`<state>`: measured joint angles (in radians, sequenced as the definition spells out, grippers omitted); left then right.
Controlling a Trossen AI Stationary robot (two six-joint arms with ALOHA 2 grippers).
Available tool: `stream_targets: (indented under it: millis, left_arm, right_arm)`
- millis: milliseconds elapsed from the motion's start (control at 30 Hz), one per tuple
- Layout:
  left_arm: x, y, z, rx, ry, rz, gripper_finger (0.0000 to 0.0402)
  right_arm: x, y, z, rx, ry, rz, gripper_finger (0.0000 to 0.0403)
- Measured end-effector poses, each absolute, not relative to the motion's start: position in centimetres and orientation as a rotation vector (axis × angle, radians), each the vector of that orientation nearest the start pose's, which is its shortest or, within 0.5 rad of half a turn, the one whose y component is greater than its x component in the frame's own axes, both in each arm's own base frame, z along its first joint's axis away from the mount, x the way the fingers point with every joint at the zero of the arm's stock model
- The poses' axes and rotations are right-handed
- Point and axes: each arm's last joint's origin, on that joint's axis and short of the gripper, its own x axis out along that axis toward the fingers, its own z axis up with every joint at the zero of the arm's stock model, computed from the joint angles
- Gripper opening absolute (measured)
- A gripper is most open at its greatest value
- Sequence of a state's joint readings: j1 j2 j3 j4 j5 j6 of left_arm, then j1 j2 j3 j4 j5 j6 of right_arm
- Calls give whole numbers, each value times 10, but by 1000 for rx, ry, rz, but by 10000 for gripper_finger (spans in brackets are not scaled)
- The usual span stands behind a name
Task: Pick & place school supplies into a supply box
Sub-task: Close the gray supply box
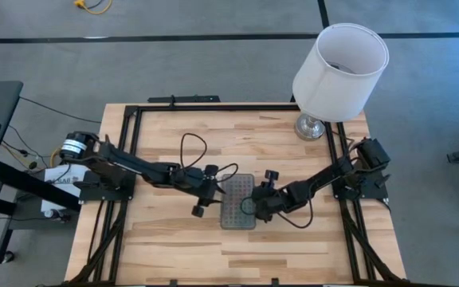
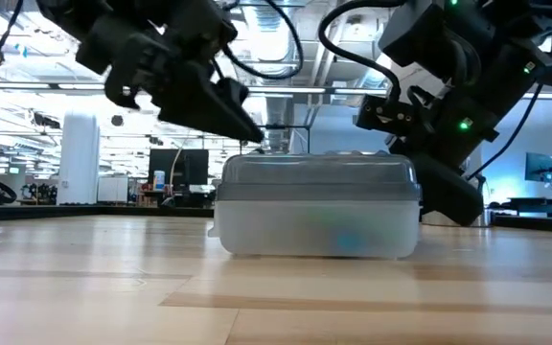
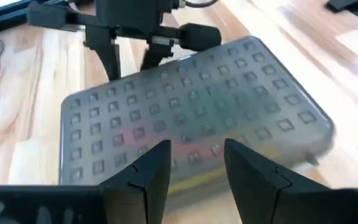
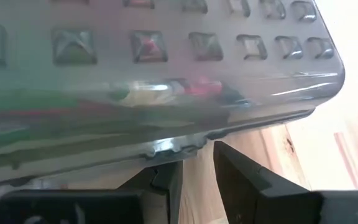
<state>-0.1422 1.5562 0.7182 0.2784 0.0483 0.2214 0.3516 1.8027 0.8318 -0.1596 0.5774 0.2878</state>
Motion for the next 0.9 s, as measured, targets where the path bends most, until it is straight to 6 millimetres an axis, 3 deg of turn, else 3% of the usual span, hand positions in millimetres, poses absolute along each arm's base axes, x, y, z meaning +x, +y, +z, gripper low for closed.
stream_targets:
  millis: [267,567,900]
  left_arm:
    - [317,-48,167,241,429,-264,146]
    - [324,-51,149,211,450,-287,146]
    - [326,-50,143,202,463,-283,146]
  right_arm:
    - [296,92,110,-234,945,-340,85]
    - [298,92,110,-229,930,-337,85]
    - [298,92,110,-232,931,-335,85]
